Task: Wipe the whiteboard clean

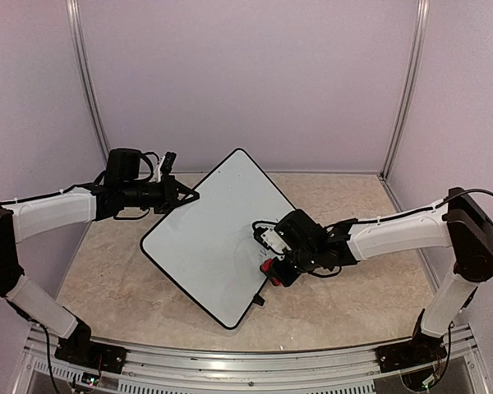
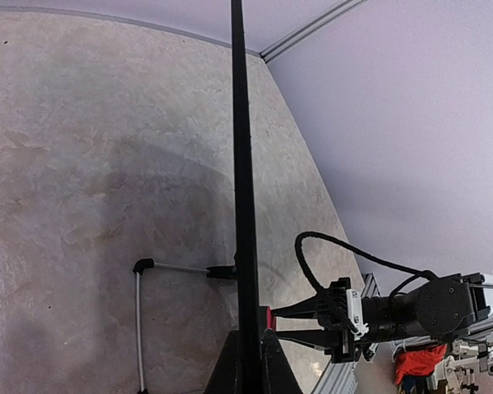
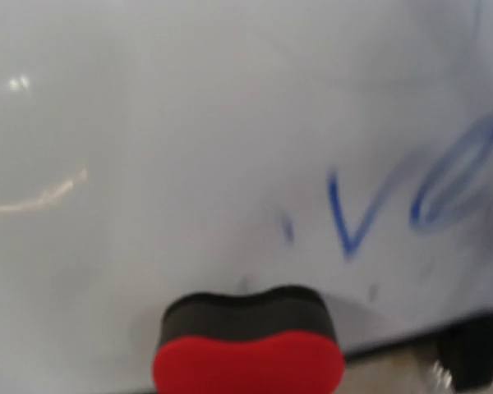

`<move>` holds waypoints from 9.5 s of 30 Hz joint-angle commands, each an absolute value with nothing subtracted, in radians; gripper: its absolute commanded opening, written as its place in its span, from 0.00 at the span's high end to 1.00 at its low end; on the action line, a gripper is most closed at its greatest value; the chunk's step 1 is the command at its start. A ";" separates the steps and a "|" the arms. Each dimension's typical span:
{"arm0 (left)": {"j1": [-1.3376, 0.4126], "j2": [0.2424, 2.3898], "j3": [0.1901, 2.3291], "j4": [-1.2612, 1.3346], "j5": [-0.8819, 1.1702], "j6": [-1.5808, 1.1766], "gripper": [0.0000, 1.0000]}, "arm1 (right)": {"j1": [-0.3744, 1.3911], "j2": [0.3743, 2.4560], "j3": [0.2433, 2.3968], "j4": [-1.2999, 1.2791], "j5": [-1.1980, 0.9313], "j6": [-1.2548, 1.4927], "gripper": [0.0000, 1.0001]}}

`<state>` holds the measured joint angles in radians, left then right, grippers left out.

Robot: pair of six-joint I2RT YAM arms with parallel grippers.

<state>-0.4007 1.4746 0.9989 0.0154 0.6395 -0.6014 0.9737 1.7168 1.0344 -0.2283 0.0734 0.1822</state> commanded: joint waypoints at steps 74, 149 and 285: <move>-0.419 1.471 0.995 0.057 0.651 -0.519 1.00 | 0.814 1.779 1.125 -0.214 -0.025 0.258 0.81; -0.416 1.471 0.994 0.061 0.658 -0.523 1.00 | 0.686 1.840 1.217 -0.239 -0.171 0.474 0.81; -0.415 1.471 0.992 0.069 0.671 -0.529 1.00 | 0.662 1.903 1.321 -0.444 -0.161 0.223 0.83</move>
<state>-0.4026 1.4727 0.9989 0.0170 0.6273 -0.6216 0.6853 1.8820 1.3262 -0.5377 -0.1284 0.2043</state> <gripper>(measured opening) 0.035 0.183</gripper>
